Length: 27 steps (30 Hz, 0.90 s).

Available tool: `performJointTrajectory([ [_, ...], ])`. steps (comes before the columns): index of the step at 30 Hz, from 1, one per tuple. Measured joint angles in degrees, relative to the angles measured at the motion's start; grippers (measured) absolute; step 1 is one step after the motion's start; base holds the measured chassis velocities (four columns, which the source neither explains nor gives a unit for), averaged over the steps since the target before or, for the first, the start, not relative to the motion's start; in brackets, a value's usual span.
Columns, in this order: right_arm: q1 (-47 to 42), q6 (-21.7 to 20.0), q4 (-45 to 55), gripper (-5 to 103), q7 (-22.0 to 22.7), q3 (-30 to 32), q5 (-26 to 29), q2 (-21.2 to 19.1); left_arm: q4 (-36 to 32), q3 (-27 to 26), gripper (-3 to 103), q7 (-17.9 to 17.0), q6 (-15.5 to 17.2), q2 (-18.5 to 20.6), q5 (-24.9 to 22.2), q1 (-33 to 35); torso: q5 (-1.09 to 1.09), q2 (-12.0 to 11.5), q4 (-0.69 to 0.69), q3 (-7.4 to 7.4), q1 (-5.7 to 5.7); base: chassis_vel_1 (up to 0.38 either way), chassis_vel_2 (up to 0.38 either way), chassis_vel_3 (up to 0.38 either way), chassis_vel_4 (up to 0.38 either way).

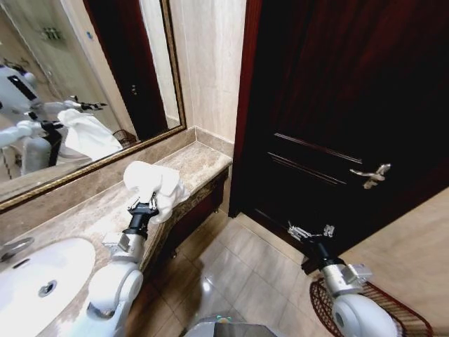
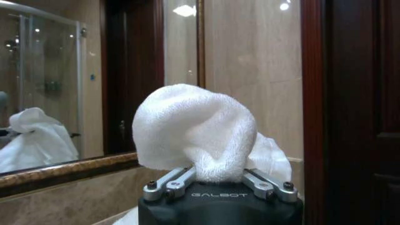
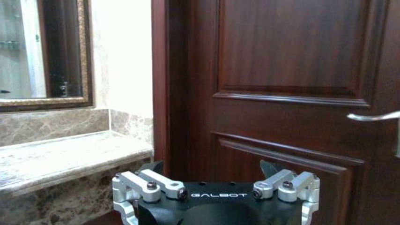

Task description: Discard the used towel into the hamper.

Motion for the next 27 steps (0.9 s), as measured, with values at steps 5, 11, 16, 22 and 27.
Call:
performJointTrajectory([
  [5,0.03,0.06,0.0,100,-0.05,0.04,0.0,0.19,0.08,0.01,6,0.21,0.0,0.11,-0.01,-0.18,0.0,0.0,0.0,0.0,0.02,-0.042,-0.069,-0.057,-0.04],
  [11,0.21,0.0,0.09,100,-0.05,0.04,-0.01,0.28,0.38,0.09,6,0.41,0.0,0.15,-0.03,-0.48,0.0,0.0,0.01,0.01,0.02,-0.053,-0.087,-0.088,-0.07],
  [16,0.13,-0.05,0.09,100,-0.05,0.19,-0.02,0.32,0.89,0.27,6,0.67,0.0,0.06,-0.03,-0.76,-0.01,0.0,0.0,0.0,0.01,-0.081,-0.117,-0.134,-0.083],
  [22,0.11,-0.05,0.01,100,-0.05,0.54,0.01,0.26,1.24,0.39,6,0.87,0.0,0.01,0.01,-1.14,0.0,0.0,-0.01,0.0,0.01,-0.1,-0.149,-0.151,-0.097],
  [27,0.23,-0.08,-0.07,100,-0.07,0.54,0.06,0.26,1.56,0.39,6,0.89,0.0,-0.03,0.08,-1.28,0.01,-0.01,0.01,0.01,0.02,-0.099,-0.14,-0.143,-0.099],
])
